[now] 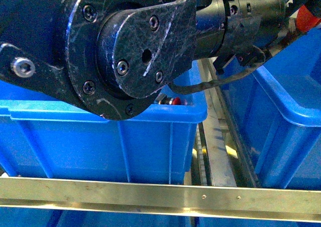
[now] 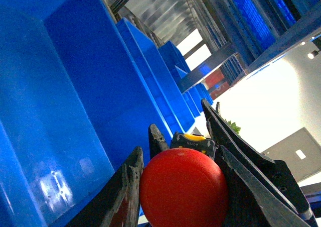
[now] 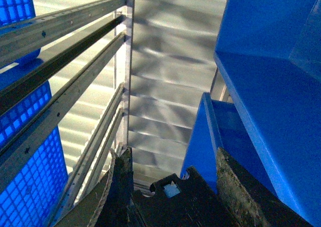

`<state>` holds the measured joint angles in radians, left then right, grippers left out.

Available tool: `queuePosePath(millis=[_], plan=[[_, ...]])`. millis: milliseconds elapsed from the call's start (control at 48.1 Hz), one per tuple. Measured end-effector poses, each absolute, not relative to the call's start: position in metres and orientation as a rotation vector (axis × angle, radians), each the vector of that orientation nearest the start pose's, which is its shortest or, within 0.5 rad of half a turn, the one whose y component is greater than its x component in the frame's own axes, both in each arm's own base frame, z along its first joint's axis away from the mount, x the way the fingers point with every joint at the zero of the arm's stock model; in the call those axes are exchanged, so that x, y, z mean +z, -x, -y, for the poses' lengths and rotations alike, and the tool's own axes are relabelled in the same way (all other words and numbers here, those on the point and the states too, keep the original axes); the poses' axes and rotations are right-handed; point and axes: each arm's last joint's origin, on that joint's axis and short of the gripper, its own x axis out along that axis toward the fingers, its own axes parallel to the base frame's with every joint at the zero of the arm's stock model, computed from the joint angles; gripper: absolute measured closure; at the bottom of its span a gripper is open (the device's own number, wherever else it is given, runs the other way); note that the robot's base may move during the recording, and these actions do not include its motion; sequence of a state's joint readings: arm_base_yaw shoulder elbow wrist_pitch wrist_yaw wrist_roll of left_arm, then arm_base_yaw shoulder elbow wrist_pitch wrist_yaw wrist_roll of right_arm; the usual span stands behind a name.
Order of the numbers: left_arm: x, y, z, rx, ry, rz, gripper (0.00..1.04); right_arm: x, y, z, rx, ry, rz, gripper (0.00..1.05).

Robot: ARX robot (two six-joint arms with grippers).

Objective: Pick red and yellow buttons and place in box

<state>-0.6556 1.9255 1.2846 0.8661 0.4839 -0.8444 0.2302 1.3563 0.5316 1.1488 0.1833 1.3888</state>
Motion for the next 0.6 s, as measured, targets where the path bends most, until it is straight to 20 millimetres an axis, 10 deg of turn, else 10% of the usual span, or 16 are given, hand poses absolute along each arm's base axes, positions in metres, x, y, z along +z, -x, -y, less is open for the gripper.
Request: queuePosePath(millis=[333, 603], plan=[[0.291, -0.343, 0.26, -1.031, 0.81, -0.074, 0.07, 0.248, -0.26, -0.053, 0.268, -1.386, 0.228, 0.65], [0.334, -0.295, 0.181, -0.792, 0.639, 0.03, 0.08, 0.244, -0.268, -0.045, 0.217, -1.247, 0.203, 0.65]])
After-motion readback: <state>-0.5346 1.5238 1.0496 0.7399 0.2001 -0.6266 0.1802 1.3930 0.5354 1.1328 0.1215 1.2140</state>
